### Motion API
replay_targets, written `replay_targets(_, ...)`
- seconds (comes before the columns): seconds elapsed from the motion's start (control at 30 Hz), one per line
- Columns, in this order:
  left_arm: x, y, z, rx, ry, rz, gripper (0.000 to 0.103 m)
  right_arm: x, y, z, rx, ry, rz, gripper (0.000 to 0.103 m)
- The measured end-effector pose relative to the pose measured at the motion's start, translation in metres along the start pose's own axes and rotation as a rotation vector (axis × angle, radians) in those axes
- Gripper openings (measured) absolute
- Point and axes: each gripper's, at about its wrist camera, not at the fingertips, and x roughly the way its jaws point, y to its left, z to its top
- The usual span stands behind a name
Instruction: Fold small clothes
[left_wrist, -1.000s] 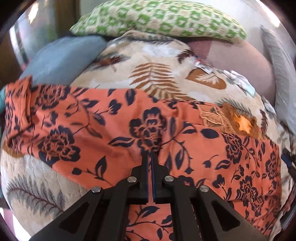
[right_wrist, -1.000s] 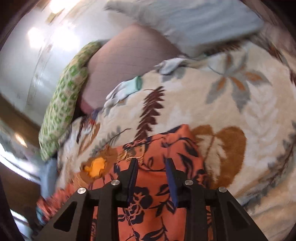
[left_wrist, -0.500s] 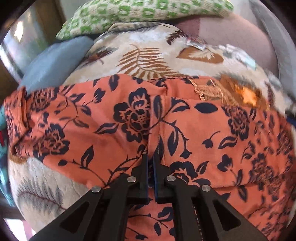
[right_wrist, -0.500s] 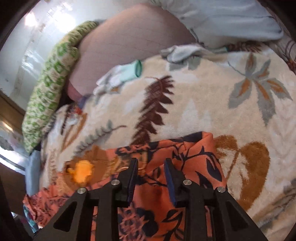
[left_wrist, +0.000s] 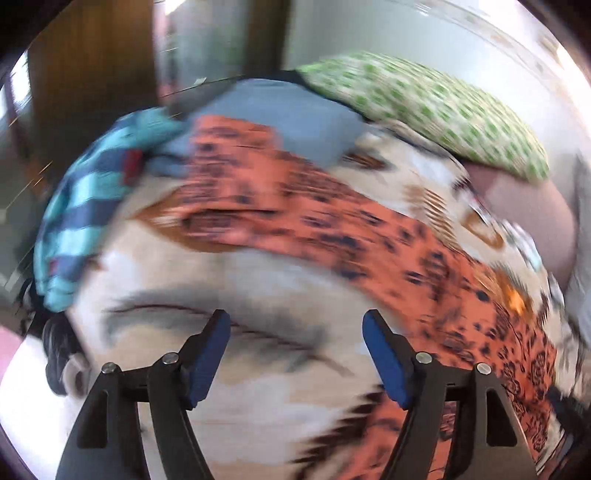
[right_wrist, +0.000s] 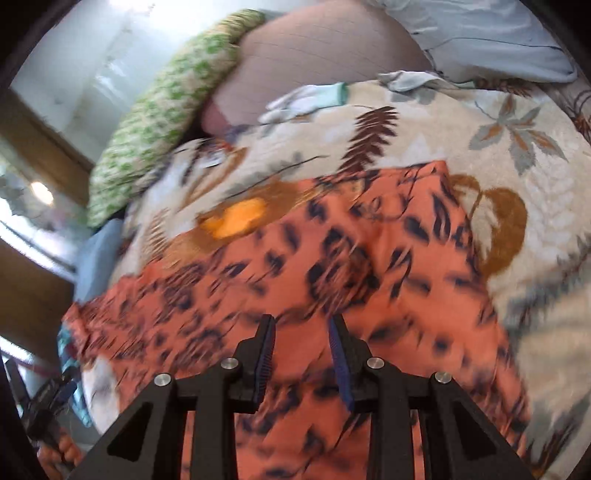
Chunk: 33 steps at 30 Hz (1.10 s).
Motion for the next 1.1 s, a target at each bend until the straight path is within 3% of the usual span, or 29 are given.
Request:
replay_targets(0.1,-0.003,0.065,0.013,-0.195,0.044,-0.053,0.077,-0.012,0.009,-0.026,0.018,0.024,0.095,0.033)
replay_targets(0.17,-0.008,0.103,0.02,-0.342,0.013,-0.045,0.077,-0.016,0.018,-0.039,-0.009,0.022,0.142,0.033)
replay_targets(0.23,-0.01,0.124,0.033,-0.382,-0.035,0.002,0.077,-0.02,0.027,-0.045,-0.07,0.008,0.157,0.033)
replay_targets(0.37,-0.007,0.111,0.051,-0.249,-0.062,0.11,0.077,-0.016,0.027,-0.046,-0.062,0.017,0.212,0.033)
replay_targets(0.47,-0.002,0.078,0.051,-0.045,-0.159,0.222,0.089,-0.011,0.019,-0.043,-0.019,0.012,0.197,0.033)
replay_targets(0.53,0.01,0.054,0.05,0.087,-0.231,0.319,0.091,-0.005,0.017,-0.038,-0.005,0.015,0.18,0.033)
replay_targets(0.6,0.028,0.043,0.052,0.17,-0.248,0.376,0.091,-0.001,0.013,-0.034,-0.001,0.024,0.176,0.033)
replay_targets(0.77,0.069,0.048,0.061,0.25,-0.218,0.482,0.091,0.006,0.0,-0.024,0.027,0.037,0.175,0.033)
replay_targets(0.93,0.09,0.048,0.072,0.3,-0.248,0.576,0.091,0.016,-0.005,-0.016,0.056,0.05,0.186,0.033)
replay_targets(1.1,0.11,0.043,0.078,0.357,-0.249,0.628,0.091,0.027,0.003,-0.016,0.022,0.073,0.168,0.033)
